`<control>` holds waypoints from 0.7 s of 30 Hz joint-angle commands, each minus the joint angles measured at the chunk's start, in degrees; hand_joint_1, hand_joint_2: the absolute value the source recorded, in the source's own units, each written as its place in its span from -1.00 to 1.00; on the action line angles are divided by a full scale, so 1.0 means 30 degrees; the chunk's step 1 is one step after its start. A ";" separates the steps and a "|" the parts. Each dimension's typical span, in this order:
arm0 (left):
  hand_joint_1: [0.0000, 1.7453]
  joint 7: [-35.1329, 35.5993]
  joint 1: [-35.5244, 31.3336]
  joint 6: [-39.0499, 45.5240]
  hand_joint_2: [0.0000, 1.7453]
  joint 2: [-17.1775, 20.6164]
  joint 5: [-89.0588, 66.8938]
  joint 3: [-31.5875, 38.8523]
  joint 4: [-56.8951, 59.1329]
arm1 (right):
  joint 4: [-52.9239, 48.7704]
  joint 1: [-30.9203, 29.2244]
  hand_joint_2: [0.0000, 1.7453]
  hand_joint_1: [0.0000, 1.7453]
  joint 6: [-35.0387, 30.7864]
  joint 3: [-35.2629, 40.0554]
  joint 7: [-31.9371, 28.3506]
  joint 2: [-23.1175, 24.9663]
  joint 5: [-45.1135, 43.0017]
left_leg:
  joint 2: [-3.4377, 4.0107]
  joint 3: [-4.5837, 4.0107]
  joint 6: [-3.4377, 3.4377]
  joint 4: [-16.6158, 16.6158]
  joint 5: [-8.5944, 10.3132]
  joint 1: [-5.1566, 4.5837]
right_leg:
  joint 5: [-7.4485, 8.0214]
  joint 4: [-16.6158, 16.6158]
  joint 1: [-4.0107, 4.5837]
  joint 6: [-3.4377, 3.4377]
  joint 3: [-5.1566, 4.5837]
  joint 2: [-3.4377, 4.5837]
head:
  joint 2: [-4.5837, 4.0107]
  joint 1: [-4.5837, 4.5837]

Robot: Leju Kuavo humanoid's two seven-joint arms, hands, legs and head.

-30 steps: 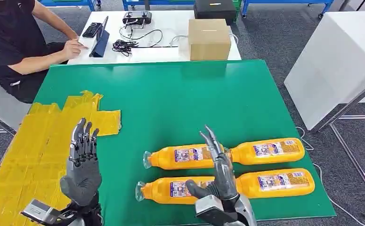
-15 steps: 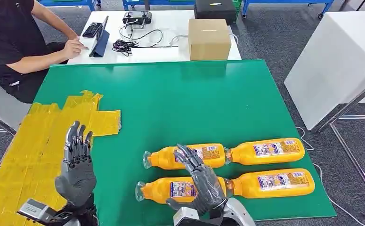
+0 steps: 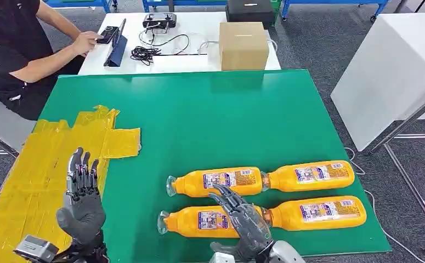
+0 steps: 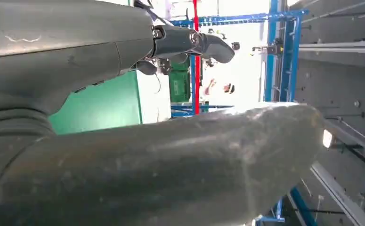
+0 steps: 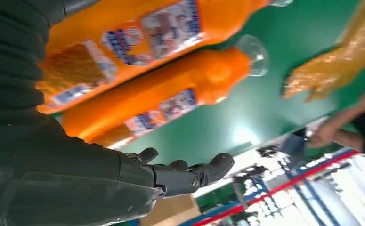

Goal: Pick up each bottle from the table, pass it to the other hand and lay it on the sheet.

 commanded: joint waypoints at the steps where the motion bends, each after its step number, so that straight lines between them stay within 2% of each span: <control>1: -1.00 0.0036 0.0210 -0.0112 -1.00 -0.0601 0.0185 0.1037 0.0498 | -0.0437 0.0644 1.00 -1.00 -0.1260 0.0051 0.2197 -0.1113 0.1082 | -0.0004 0.0010 -0.0014 -0.0009 -0.0002 0.0003 | -0.0001 -0.0017 0.0002 0.0003 0.0016 -0.0012 | 0.0000 -0.0007; 3: -1.00 0.0036 0.0210 -0.0112 -1.00 -0.0601 0.0185 0.1037 0.0498 | -0.0437 0.0644 1.00 -1.00 -0.1260 0.0051 0.2197 -0.1113 0.1082 | 0.0014 0.0011 -0.0015 -0.0009 -0.0004 0.0006 | 0.0004 -0.0020 0.0005 0.0004 0.0014 0.0006 | 0.0000 -0.0007; 7: -1.00 0.0036 0.0257 -0.0298 -1.00 -0.0855 0.0268 0.1315 0.0775 | -0.0478 0.0617 1.00 -1.00 -0.1300 0.0094 0.3897 -0.1281 0.2160 | 0.0010 0.0013 -0.0016 -0.0010 -0.0001 0.0004 | 0.0002 -0.0017 0.0003 0.0002 0.0013 -0.0001 | 0.0000 -0.0007; 9: -1.00 0.0036 0.0074 -0.0530 -1.00 -0.0968 0.0428 0.1362 0.0683 | -0.0081 0.0079 1.00 -1.00 -0.0618 0.0197 0.4357 -0.1062 0.2137 | 0.0022 0.0018 -0.0013 -0.0018 0.0000 0.0007 | 0.0011 -0.0029 0.0007 0.0002 0.0017 0.0015 | 0.0000 -0.0007; 11: -1.00 0.0121 -0.0141 -0.0547 -1.00 -0.1017 0.0467 0.1315 0.0663 | 0.0198 -0.0391 1.00 -1.00 -0.0358 0.0219 0.4370 -0.0734 0.2078 | 0.0036 0.0008 -0.0012 -0.0011 0.0003 0.0003 | 0.0014 -0.0015 0.0002 0.0004 0.0001 0.0027 | 0.0000 -0.0007; 21: -1.00 0.0036 -0.0009 -0.0656 -1.00 -0.1007 0.0540 0.1375 0.1014 | 0.0676 -0.0294 1.00 -1.00 -0.0080 0.0246 0.4398 -0.0881 0.1885 | 0.0017 0.0027 -0.0014 -0.0017 -0.0002 0.0011 | 0.0008 -0.0029 0.0010 0.0001 0.0032 0.0011 | 0.0000 -0.0007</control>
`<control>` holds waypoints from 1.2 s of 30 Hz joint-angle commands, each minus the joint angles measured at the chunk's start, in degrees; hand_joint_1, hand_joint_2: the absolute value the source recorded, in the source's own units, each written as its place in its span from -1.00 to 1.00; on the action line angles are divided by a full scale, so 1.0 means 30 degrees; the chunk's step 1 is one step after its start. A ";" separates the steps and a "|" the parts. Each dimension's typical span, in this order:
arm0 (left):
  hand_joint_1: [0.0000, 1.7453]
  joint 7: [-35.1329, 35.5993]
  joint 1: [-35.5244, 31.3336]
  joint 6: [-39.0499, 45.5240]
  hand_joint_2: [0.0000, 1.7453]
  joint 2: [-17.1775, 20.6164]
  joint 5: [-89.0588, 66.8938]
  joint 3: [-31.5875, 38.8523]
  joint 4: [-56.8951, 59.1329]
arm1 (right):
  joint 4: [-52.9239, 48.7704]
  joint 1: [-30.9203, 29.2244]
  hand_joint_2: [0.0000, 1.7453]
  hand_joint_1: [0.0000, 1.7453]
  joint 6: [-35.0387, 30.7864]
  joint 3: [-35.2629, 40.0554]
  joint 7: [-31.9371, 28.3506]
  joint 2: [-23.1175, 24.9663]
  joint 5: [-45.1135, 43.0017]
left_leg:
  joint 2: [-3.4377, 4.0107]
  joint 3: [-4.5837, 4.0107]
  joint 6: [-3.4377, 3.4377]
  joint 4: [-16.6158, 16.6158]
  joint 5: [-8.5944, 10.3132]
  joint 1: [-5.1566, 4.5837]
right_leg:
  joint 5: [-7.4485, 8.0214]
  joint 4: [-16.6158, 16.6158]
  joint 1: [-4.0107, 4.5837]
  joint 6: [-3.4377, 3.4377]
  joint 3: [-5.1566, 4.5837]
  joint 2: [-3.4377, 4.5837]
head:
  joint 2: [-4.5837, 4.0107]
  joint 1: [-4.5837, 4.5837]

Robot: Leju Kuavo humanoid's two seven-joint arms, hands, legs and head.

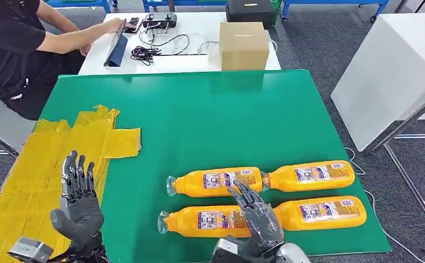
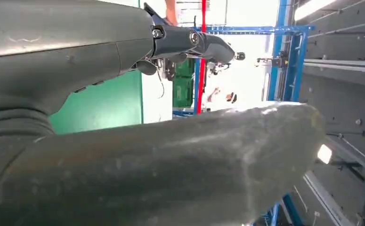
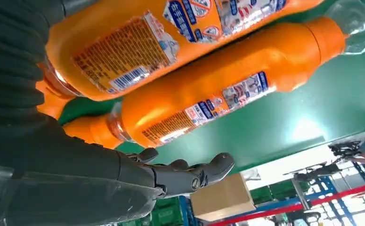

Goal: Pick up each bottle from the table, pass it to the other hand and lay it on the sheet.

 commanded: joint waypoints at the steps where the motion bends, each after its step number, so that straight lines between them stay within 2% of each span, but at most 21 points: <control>1: -1.00 0.0014 -0.0406 -0.0207 -1.00 -0.0082 0.0075 0.0444 0.0993 | 0.1459 -0.0725 1.00 -1.00 0.0564 0.0210 0.0005 0.0235 -0.0294 | 0.0028 0.0025 -0.0017 -0.0023 -0.0001 0.0009 | 0.0010 -0.0034 0.0009 0.0001 0.0023 0.0017 | 0.0000 0.0000; 2: -1.00 0.0091 -0.0460 -0.0276 -1.00 -0.0094 0.0119 0.0484 0.1336 | 0.2443 -0.1170 1.00 -1.00 0.2399 0.0603 0.0431 0.0006 -0.0912 | 0.0036 0.0032 -0.0022 -0.0034 0.0002 0.0014 | 0.0018 -0.0050 0.0013 0.0000 0.0032 0.0022 | 0.0000 0.0007; 5: -1.00 0.0127 -0.0749 -0.0357 -1.00 -0.0041 0.0262 0.0412 0.1363 | 0.4320 -0.2148 1.00 -1.00 0.2941 0.0880 -0.0121 0.0551 -0.0979 | 0.0059 0.0040 -0.0019 -0.0045 0.0015 0.0018 | 0.0038 -0.0058 0.0018 -0.0002 0.0035 0.0049 | 0.0000 0.0007; 11: -1.00 0.0014 -0.0617 -0.0493 -1.00 0.0005 0.0464 0.0540 0.1413 | 0.4309 -0.1848 1.00 -1.00 0.2996 0.0858 -0.0252 0.0129 -0.1130 | 0.0029 0.0035 -0.0015 -0.0036 0.0007 0.0014 | 0.0021 -0.0051 0.0013 0.0001 0.0032 0.0021 | 0.0000 0.0007; 12: -1.00 0.0064 -0.0762 -0.0489 -1.00 0.0022 0.0456 0.0492 0.1243 | 0.4346 -0.2282 1.00 -1.00 0.3995 0.1134 0.0225 0.0227 -0.1087 | 0.0039 0.0038 -0.0019 -0.0041 0.0006 0.0015 | 0.0023 -0.0058 0.0014 0.0002 0.0036 0.0028 | 0.0000 0.0000; 15: -1.00 0.0350 -0.0932 -0.0417 -1.00 0.0046 0.0664 0.0499 0.1121 | 0.4925 -0.2656 1.00 -1.00 0.5111 0.1240 0.0757 0.0237 -0.1583 | 0.0027 0.0021 -0.0015 -0.0019 0.0005 0.0013 | 0.0015 -0.0030 0.0012 0.0000 0.0021 0.0015 | 0.0000 0.0000; 22: -1.00 0.0390 -0.1023 -0.0407 -1.00 0.0120 0.0679 0.0355 0.1286 | 0.5751 -0.2854 1.00 -1.00 0.5306 0.1152 0.0761 0.0344 -0.1941 | 0.0010 0.0085 -0.0021 -0.0037 0.0029 0.0024 | 0.0032 -0.0057 0.0020 -0.0002 0.0047 -0.0017 | 0.0000 0.0000; 27: -1.00 0.0387 -0.1000 -0.0374 -1.00 0.0199 0.0696 0.0324 0.1278 | 0.5825 -0.2861 1.00 -1.00 0.5616 0.1195 0.0934 0.0338 -0.2219 | 0.0011 0.0108 -0.0022 -0.0034 0.0013 0.0019 | 0.0022 -0.0049 0.0016 -0.0009 -0.0079 -0.0010 | 0.0000 0.0007; 28: -1.00 0.0393 -0.1016 -0.0371 -1.00 0.0213 0.0704 0.0333 0.1280 | 0.5843 -0.2868 1.00 0.96 0.5617 0.1200 0.0934 0.0313 -0.2221 | 0.0019 0.0101 -0.0028 -0.0042 0.0019 0.0028 | 0.0033 -0.0065 0.0024 -0.0009 -0.0083 -0.0007 | 0.0000 0.0000; 36: -1.00 0.0426 -0.1272 -0.0330 -1.00 0.0335 0.0768 0.0198 0.1421 | 0.6174 -0.3099 1.00 1.00 0.5910 0.1322 0.0730 0.0229 -0.2900 | 0.0005 0.0120 -0.0027 -0.0047 0.0019 0.0027 | 0.0028 -0.0073 0.0022 -0.0006 -0.0062 -0.0024 | 0.0000 0.0007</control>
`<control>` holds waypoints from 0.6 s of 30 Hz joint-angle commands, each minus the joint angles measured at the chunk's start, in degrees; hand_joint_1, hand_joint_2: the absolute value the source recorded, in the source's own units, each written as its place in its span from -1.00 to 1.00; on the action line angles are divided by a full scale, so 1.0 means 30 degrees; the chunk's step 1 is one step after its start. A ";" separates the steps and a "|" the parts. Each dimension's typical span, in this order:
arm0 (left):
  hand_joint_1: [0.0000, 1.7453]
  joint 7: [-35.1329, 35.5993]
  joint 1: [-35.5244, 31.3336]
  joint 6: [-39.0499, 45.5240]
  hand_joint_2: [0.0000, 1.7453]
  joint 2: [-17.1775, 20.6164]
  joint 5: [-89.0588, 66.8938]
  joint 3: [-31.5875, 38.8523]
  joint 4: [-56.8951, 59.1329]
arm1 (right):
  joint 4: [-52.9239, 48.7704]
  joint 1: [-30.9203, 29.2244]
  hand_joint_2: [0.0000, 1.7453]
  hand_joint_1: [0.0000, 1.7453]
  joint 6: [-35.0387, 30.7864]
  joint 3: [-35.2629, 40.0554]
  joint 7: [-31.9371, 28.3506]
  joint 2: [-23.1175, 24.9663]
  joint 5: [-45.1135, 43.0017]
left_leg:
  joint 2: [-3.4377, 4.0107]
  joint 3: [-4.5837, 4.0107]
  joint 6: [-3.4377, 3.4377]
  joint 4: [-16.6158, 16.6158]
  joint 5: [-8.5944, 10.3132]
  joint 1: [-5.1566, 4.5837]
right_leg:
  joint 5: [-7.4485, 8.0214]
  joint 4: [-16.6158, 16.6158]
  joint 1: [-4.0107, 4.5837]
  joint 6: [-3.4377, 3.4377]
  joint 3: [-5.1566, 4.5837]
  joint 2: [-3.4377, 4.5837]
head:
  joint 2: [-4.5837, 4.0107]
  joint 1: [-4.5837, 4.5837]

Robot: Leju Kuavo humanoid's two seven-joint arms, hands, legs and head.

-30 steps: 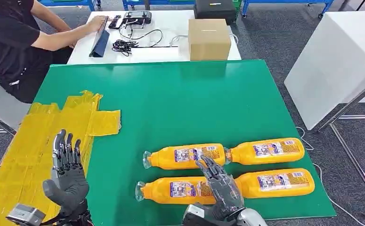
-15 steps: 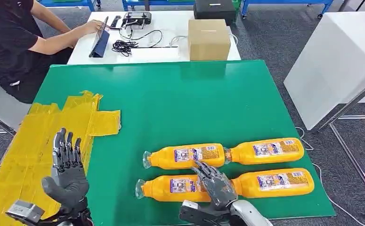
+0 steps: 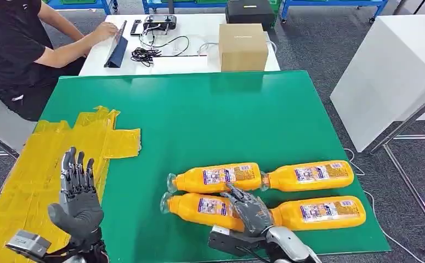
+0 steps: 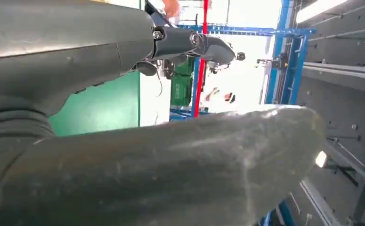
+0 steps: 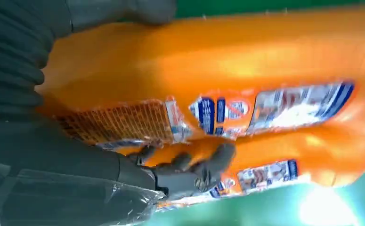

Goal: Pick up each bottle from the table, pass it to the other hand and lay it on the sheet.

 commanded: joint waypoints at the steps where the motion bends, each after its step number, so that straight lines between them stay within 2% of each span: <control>1: -1.00 0.0105 -0.0657 0.0028 -1.00 0.0357 0.0054 -0.0086 0.1028 | 0.2145 -0.0103 1.00 1.00 0.0592 0.0608 0.0023 -0.0019 -0.0613 | -0.0021 0.0012 -0.0016 -0.0035 0.0023 0.0010 | 0.0019 -0.0047 0.0009 0.0001 0.0029 -0.0030 | 0.0000 0.0007; 13: -1.00 0.0188 -0.0873 0.0227 -1.00 0.0544 0.0342 -0.0392 0.1173 | 0.3073 -0.0500 1.00 1.00 0.1384 0.1530 0.0170 -0.0555 -0.1189 | 0.0002 0.0034 -0.0023 -0.0049 0.0030 0.0022 | 0.0029 -0.0074 0.0023 -0.0003 0.0043 -0.0026 | 0.0000 0.0000; 18: -1.00 0.0377 -0.0823 0.0303 -1.00 0.0506 0.0678 -0.0360 0.1094 | 0.2636 0.0037 1.00 1.00 0.0188 0.0363 -0.0144 0.0336 -0.2278 | 0.0019 0.0082 -0.0021 -0.0032 0.0010 0.0019 | 0.0010 -0.0047 0.0023 -0.0005 0.0076 -0.0009 | 0.0000 0.0007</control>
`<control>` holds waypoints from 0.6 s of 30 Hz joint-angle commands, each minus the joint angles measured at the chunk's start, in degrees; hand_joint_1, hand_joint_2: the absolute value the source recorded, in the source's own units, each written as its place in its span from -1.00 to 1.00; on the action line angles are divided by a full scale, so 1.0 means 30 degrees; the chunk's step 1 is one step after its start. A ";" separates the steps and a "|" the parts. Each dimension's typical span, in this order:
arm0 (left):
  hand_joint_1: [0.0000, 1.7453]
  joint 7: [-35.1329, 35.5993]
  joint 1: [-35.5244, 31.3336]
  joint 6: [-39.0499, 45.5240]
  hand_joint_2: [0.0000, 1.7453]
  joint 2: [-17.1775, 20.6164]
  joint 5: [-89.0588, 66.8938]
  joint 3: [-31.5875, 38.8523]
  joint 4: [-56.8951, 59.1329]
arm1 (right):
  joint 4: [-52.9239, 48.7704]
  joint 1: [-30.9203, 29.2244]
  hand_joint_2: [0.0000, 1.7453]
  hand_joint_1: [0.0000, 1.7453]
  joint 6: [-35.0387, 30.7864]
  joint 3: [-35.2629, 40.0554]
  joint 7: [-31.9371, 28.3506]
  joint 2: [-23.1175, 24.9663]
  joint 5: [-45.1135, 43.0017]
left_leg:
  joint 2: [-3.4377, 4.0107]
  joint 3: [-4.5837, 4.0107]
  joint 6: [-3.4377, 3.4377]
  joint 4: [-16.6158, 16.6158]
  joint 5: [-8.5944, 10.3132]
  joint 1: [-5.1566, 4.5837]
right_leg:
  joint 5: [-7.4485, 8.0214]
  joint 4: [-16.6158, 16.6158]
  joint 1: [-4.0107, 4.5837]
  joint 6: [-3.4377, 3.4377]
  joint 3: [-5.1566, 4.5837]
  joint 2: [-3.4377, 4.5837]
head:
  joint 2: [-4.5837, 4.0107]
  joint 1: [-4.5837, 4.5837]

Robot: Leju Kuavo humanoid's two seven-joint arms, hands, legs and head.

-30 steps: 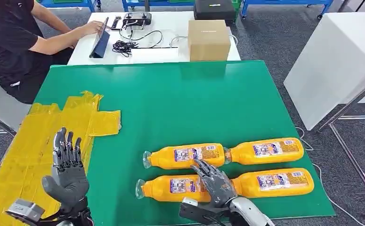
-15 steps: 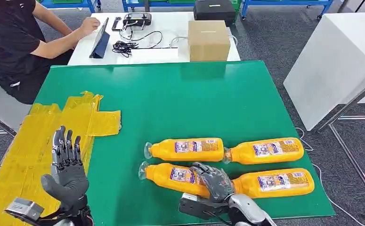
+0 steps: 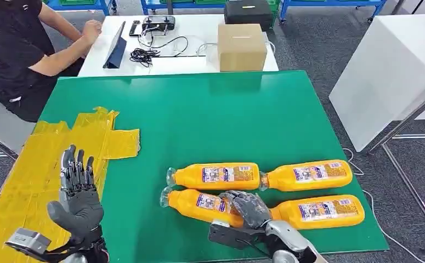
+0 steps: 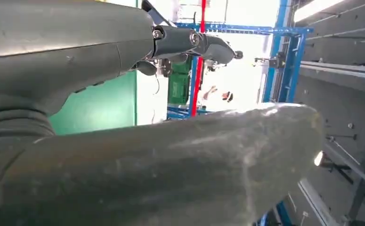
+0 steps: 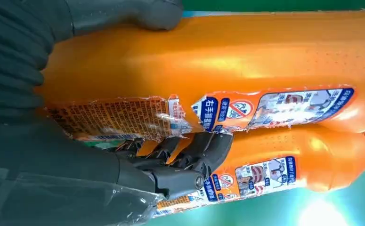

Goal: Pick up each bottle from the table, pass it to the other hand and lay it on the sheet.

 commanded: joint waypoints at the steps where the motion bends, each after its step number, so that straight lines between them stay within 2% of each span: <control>1: -1.00 0.0319 -0.0511 0.0165 -1.00 0.0456 0.0372 -0.0237 0.0986 | 0.1763 0.0850 1.00 1.00 -0.0694 -0.0164 -0.0086 0.0588 -0.1054 | -0.0049 0.0007 -0.0022 -0.0043 0.0034 0.0019 | 0.0025 -0.0061 0.0017 -0.0002 0.0027 -0.0057 | 0.0000 -0.0007; 5: -1.00 0.0358 -0.0505 0.0190 -1.00 0.0423 0.0431 -0.0213 0.0995 | 0.1629 0.0995 1.00 1.00 -0.0943 -0.0391 -0.0117 0.0679 -0.1286 | -0.0044 0.0007 -0.0015 -0.0034 0.0026 0.0012 | 0.0017 -0.0048 0.0012 0.0002 0.0033 -0.0049 | 0.0000 0.0000; 8: -1.00 0.1592 -0.0548 0.1279 -1.00 -0.0038 0.1460 0.0045 0.1234 | 0.0377 0.1932 1.00 1.00 -0.3664 -0.1494 -0.2001 0.1733 -0.2610 | -0.0045 0.0018 -0.0012 -0.0026 0.0014 0.0011 | 0.0004 -0.0039 0.0009 0.0000 0.0048 -0.0049 | 0.0000 -0.0007; 11: -1.00 0.2726 -0.0453 0.1865 -1.00 0.0021 0.2691 0.0233 0.1898 | -0.1167 0.2826 1.00 1.00 -0.5037 -0.1673 -0.3461 0.1801 -0.3859 | -0.0069 -0.0007 -0.0017 -0.0026 0.0020 0.0009 | 0.0002 -0.0033 0.0005 -0.0001 0.0030 -0.0072 | 0.0000 0.0007; 13: -1.00 0.2827 -0.0232 0.1286 -1.00 -0.0052 0.4520 0.0616 0.2001 | -0.2108 0.3330 1.00 1.00 -0.5920 -0.1717 -0.4843 0.1820 -0.4772 | -0.0040 -0.0026 -0.0016 -0.0019 0.0009 -0.0002 | -0.0003 -0.0014 -0.0006 -0.0002 0.0025 -0.0038 | 0.0000 0.0000; 15: -1.00 0.2915 -0.0086 0.0982 -1.00 -0.0087 0.5231 0.0774 0.1912 | -0.2373 0.3352 1.00 1.00 -0.6075 -0.1734 -0.5325 0.1996 -0.5156 | -0.0021 -0.0083 -0.0016 -0.0008 0.0005 0.0002 | 0.0001 -0.0010 -0.0002 0.0003 0.0129 -0.0018 | 0.0000 -0.0007; 18: -1.00 0.2915 -0.0086 0.0982 -1.00 -0.0087 0.5231 0.0774 0.1912 | -0.2373 0.3352 1.00 1.00 -0.6075 -0.1734 -0.5325 0.1996 -0.5156 | -0.0023 -0.0119 -0.0018 -0.0009 -0.0001 0.0003 | 0.0001 -0.0013 -0.0001 0.0007 0.0107 -0.0004 | 0.0000 -0.0007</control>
